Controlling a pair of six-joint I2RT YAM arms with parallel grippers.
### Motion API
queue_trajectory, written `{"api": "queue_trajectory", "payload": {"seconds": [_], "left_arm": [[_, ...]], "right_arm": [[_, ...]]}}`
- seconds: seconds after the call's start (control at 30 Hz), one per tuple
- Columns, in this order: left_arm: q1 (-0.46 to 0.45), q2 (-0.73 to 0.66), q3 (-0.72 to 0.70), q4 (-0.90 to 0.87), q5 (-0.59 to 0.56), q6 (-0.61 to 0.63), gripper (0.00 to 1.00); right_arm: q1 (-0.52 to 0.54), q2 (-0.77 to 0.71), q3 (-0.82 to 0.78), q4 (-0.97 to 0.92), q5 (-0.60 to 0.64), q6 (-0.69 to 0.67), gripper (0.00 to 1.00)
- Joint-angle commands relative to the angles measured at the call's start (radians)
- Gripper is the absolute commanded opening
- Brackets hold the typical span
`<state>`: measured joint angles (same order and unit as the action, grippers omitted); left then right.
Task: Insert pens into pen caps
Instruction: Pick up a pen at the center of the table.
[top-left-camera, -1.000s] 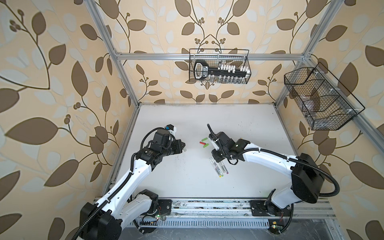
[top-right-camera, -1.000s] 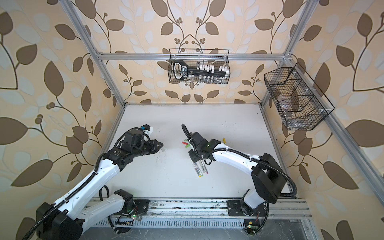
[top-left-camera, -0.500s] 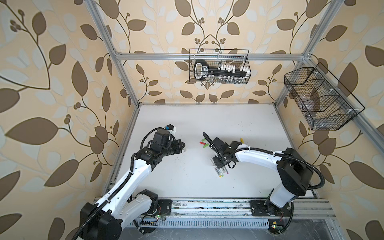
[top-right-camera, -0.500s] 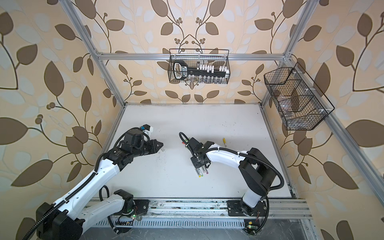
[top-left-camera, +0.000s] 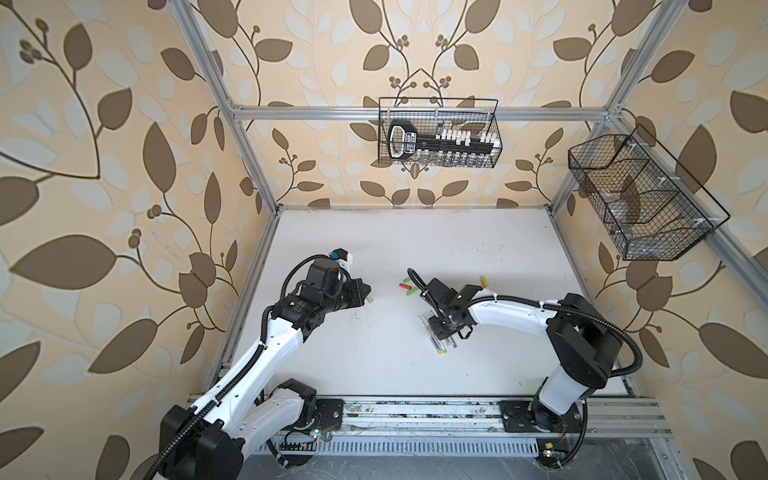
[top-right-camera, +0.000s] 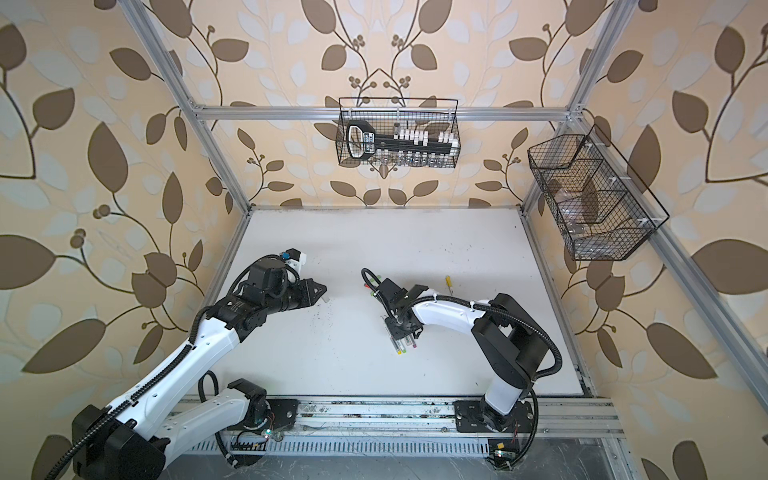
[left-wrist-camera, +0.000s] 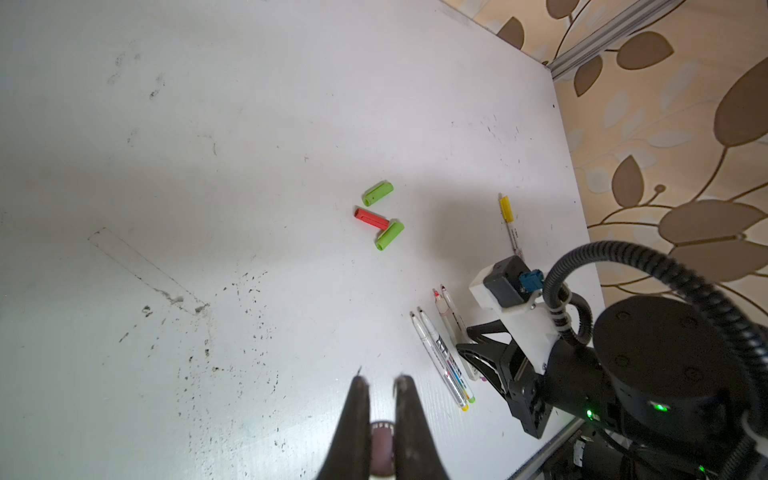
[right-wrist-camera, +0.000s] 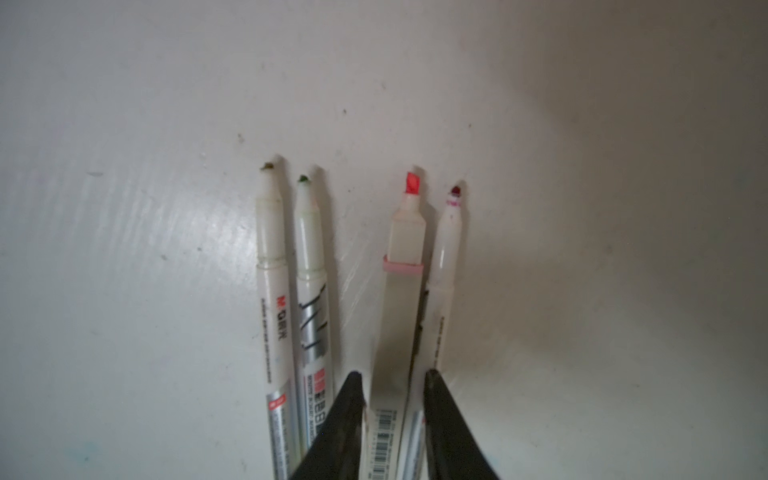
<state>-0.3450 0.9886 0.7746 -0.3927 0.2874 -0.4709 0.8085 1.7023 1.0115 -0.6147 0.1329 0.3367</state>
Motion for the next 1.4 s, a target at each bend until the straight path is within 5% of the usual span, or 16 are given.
{"api": "queue_trajectory", "payload": {"seconds": [0.0,1.37], "left_arm": [[0.012,-0.002,0.011,0.025,0.018,0.013,0.00],[0.014,0.030,0.023,0.055,0.064,0.004,0.00]], "right_arm": [[0.002,0.019,-0.014,0.010,-0.012,0.002,0.26],[0.021,0.065,0.000,-0.012,0.071,0.024,0.17]]}}
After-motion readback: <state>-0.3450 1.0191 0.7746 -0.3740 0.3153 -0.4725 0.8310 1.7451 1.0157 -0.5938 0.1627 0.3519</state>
